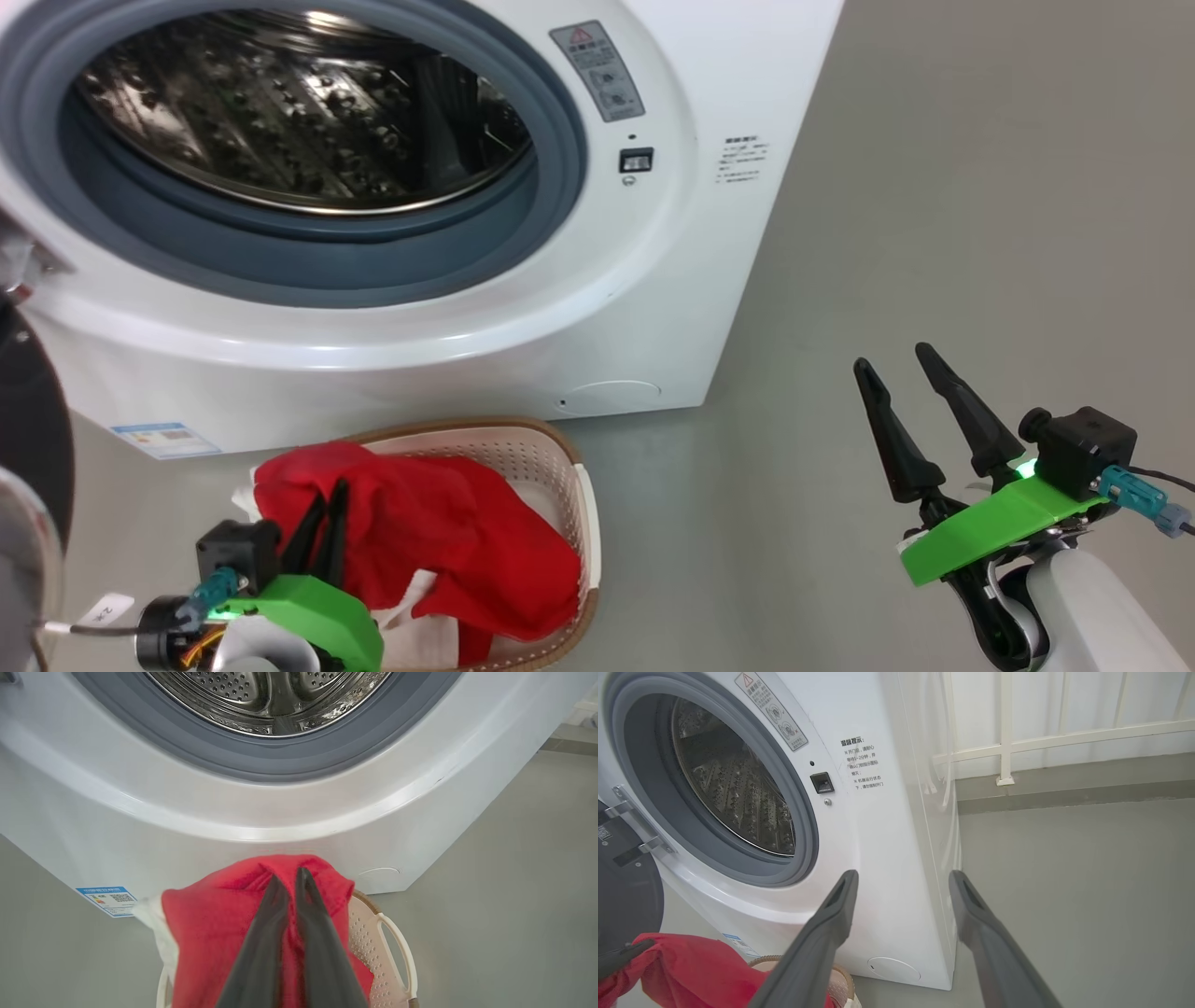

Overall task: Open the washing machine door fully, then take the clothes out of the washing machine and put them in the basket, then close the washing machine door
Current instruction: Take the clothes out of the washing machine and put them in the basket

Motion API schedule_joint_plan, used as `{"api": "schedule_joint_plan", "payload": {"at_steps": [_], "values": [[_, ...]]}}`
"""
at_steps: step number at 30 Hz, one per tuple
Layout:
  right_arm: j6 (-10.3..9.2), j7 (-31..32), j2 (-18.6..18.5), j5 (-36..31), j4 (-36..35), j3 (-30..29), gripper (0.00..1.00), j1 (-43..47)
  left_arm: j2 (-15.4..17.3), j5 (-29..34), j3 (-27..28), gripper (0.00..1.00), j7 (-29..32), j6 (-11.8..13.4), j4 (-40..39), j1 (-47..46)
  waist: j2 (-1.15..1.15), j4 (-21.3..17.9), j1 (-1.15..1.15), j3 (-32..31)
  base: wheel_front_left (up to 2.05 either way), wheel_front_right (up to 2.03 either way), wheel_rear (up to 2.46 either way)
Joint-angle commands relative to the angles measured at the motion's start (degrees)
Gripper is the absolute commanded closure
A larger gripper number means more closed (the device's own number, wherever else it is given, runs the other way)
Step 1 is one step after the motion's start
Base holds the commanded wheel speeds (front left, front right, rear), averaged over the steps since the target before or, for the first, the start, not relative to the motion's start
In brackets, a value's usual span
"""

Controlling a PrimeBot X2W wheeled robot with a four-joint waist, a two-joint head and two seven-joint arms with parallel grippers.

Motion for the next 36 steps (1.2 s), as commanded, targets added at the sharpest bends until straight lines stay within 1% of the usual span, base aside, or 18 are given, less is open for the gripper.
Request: {"api": "schedule_joint_plan", "payload": {"at_steps": [1,7,10,15,17,18,19,24,36], "values": [[0.09,-0.68,-0.38,0.85,-1.35,1.02,0.0,-1.14,0.9,-0.17,2.24,1.0,-0.85,-0.64,0.97,-2.52,0.0,-0.91,0.0,0.79,0.0,0.0,0.0],[0.09,-0.68,-0.18,0.82,-1.4,1.04,0.0,-1.78,-0.26,0.33,2.86,1.0,-1.25,-2.93,11.39,-6.4,0.0,-2.68,0.0,1.73,0.0,0.0,0.0],[0.09,-0.68,-0.14,0.83,-1.43,1.02,0.0,-2.07,-0.76,0.9,3.81,1.0,-1.28,-4.21,13.6,-8.15,0.0,-3.46,0.0,2.34,0.0,0.0,0.0],[0.09,-0.68,-0.13,0.76,-1.56,0.72,0.0,-2.36,-1.83,2.04,5.45,1.0,-1.29,-5.38,17.07,-9.61,0.0,-4.45,0.0,3.18,0.0,0.0,0.0],[0.09,-0.68,-0.1,0.77,-1.53,0.74,0.0,-2.46,-2.24,2.26,5.68,0.53,-1.29,-5.75,19.71,-10.19,0.0,-4.71,0.0,3.4,0.0,0.0,0.0],[0.09,-0.68,-0.07,0.79,-1.5,0.78,0.0,-2.52,-2.51,2.19,5.82,0.07,-1.29,-5.95,21.07,-10.44,0.0,-4.83,0.0,3.48,0.0,0.0,0.0],[0.09,-0.68,-0.04,0.8,-1.47,0.83,0.0,-2.58,-2.75,2.13,5.83,0.0,-1.29,-6.18,22.48,-10.7,0.0,-4.93,0.0,3.53,0.0,0.0,0.0],[0.09,-0.68,-0.01,0.84,-1.42,0.84,0.0,-2.7,-3.39,2.21,6.36,0.0,-1.3,-6.94,25.66,-11.72,0.0,-5.06,0.0,3.63,0.0,0.0,0.0],[0.09,-0.68,0.06,0.59,-1.17,0.48,0.0,-2.52,-3.32,4.15,8.67,0.0,-1.3,-7.5,23.11,-10.03,0.0,-3.51,0.0,2.74,0.0,0.0,0.0]]}}
